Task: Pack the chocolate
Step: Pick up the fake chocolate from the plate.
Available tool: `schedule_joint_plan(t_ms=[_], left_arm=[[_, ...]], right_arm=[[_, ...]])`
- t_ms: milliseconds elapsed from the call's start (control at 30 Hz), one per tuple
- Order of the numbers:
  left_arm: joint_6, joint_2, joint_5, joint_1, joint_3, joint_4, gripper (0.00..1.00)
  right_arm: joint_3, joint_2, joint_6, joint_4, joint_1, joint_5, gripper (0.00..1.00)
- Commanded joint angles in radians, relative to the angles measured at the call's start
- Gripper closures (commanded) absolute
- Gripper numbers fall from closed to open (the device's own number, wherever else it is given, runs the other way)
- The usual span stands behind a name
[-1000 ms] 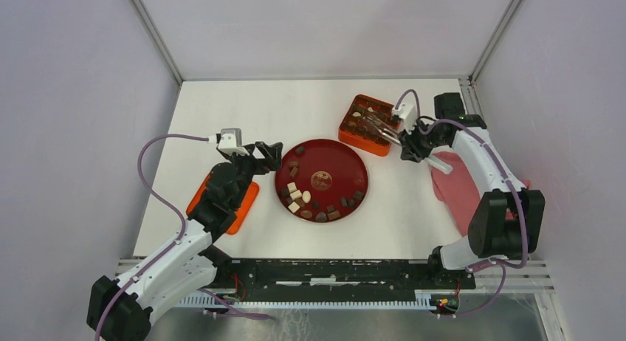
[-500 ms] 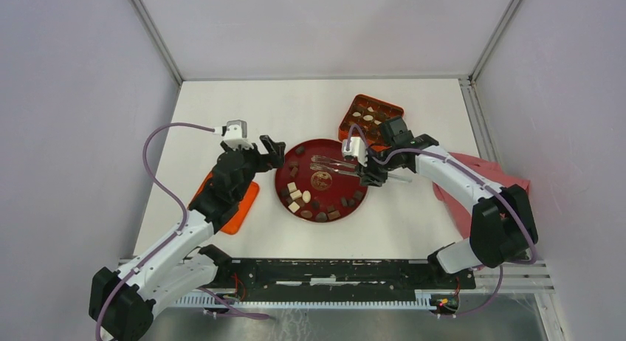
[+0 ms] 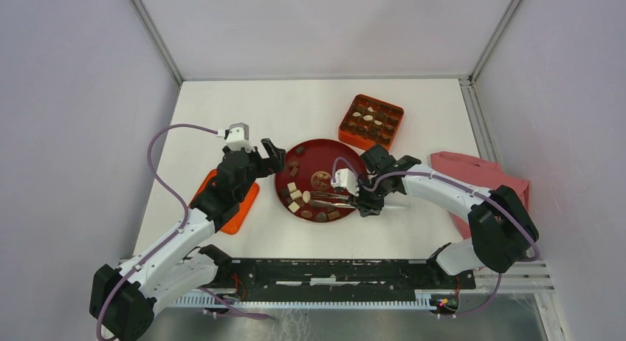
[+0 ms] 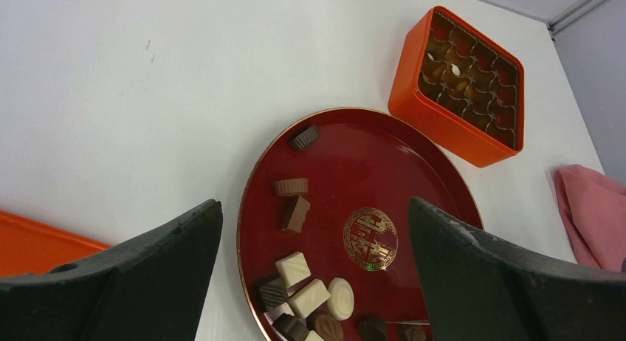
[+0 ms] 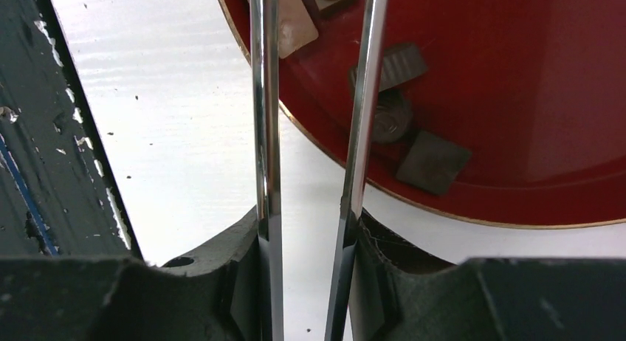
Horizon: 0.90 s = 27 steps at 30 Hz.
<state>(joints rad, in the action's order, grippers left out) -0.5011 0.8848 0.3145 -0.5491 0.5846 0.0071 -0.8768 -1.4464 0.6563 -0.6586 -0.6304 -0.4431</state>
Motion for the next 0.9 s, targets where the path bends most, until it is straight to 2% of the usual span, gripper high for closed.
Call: schedule_joint_plan(t_ms=[0,467,867], left_arm=[[-0.036,0.0,0.023,0.004,0.029,0.011,0.01],[-0.039,-0.037,0.023,0.005,0.0,0.031,0.01],[-0.037,-0.056,0.018,0.004,-0.016,0.044,0.01]], right_arm=[[-0.001,0.037,-0.054,-0.018,-0.024,0.077,0.59],[-0.066,-0.031,-0.111,-0.085,-0.071,0.085,0.55],[-0.1,-0.089,-0.131,-0.087,-0.083,0.176,0.54]])
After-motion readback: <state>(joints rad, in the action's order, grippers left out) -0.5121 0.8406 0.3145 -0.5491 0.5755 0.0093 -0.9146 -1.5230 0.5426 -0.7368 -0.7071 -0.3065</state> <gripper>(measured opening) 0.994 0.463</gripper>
